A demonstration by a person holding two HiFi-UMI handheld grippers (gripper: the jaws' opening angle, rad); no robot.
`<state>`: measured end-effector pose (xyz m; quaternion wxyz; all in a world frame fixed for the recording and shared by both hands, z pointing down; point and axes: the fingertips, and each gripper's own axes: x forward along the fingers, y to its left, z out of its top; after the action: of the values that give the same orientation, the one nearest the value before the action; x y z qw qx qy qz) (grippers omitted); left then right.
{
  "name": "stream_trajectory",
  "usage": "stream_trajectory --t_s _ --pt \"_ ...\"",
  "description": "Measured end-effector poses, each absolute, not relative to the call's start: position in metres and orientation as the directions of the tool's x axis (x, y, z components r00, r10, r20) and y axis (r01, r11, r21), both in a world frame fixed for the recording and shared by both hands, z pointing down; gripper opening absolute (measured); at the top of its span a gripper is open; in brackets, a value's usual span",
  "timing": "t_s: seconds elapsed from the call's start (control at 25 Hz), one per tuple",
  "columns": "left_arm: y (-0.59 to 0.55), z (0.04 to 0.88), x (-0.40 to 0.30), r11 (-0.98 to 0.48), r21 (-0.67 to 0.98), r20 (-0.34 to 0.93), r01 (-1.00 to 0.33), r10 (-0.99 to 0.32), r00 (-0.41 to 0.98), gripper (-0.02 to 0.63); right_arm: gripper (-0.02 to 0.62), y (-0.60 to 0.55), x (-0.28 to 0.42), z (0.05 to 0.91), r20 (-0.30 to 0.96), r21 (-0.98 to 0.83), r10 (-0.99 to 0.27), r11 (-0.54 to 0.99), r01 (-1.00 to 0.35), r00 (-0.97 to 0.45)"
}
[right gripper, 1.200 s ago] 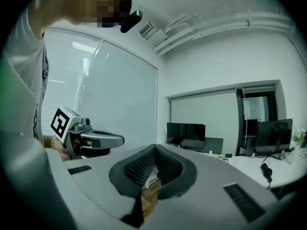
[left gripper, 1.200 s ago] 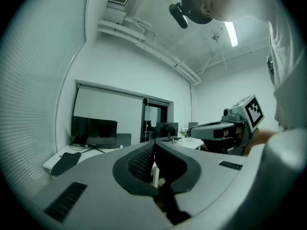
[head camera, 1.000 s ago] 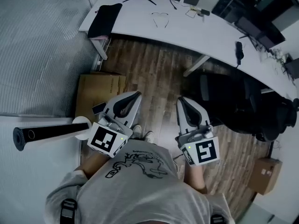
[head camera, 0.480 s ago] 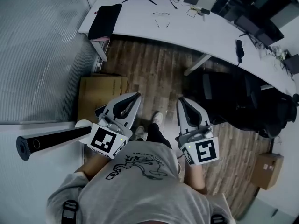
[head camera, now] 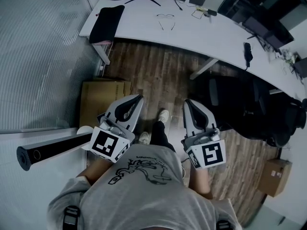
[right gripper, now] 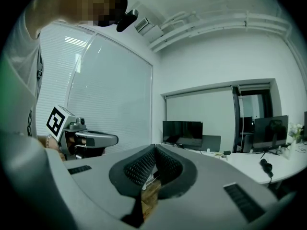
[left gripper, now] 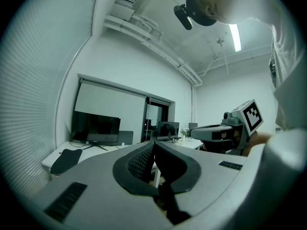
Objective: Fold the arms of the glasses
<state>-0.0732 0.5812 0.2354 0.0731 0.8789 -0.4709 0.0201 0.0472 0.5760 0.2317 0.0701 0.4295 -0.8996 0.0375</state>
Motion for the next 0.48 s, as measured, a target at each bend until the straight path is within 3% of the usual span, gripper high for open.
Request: stream_trajectory --t_s 0.48 --pt "0.500 0.233 -0.034 -0.547 0.113 0.109 -0.830 -0.823 0.557 0.021 0.009 0.497 0.088 0.230 0.150 -0.015 -0.769 0.627 -0.779 -0.622"
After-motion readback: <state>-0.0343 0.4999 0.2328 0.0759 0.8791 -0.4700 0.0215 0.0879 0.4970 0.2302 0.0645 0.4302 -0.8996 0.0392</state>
